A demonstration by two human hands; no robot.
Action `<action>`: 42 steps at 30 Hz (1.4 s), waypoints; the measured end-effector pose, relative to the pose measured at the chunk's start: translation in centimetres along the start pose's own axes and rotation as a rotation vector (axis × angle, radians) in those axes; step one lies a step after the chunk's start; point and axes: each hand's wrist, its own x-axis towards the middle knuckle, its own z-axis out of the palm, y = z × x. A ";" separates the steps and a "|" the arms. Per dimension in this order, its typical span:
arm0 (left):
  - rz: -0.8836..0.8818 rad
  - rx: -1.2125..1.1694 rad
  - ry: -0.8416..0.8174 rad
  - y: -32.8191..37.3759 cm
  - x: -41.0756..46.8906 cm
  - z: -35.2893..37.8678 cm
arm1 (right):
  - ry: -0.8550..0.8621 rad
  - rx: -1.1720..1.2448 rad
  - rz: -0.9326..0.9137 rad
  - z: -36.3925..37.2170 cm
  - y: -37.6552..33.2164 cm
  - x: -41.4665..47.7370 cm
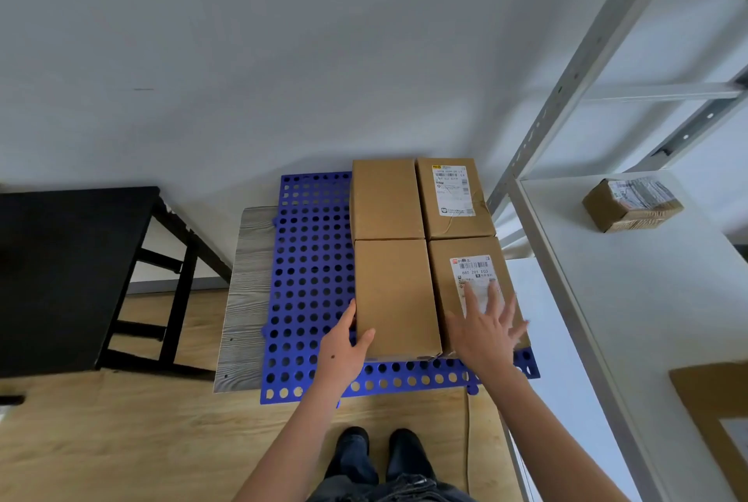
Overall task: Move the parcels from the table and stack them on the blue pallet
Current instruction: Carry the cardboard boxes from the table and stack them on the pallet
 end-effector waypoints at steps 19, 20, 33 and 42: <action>-0.114 0.010 0.067 1.2 0.2 0.4 | -0.171 -0.059 0.012 -0.3 0.7 0.6; -0.122 0.014 0.107 1.3 0.2 0.3 | -0.177 -0.059 0.012 -0.5 0.7 0.6; -0.109 -0.073 0.386 2.2 -4.3 -2.4 | -0.257 -0.005 -0.111 -3.2 -0.6 1.2; -0.301 -0.095 0.772 0.7 -11.1 -7.0 | -0.299 0.054 -0.544 -3.4 -6.5 0.6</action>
